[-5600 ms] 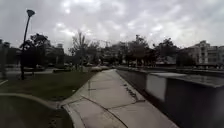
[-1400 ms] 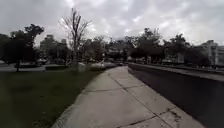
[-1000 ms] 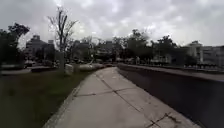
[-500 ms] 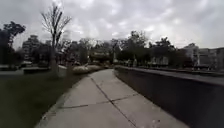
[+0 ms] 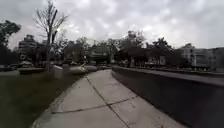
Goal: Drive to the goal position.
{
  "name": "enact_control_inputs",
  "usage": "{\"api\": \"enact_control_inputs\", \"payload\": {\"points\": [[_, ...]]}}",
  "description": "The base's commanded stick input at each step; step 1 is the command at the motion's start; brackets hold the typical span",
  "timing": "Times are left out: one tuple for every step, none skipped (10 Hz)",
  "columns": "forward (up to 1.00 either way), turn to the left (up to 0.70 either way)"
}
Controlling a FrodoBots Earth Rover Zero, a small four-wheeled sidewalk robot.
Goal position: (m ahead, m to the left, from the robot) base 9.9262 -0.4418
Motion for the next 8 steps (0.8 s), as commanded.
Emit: {"api": "enact_control_inputs", "payload": {"points": [[1.0, 0.05], [1.0, 0.05], [1.0, 0.13], [1.0, 0.21], [1.0, 0.29], [1.0, 0.38], [1.0, 0.3], [1.0, 0.12]]}}
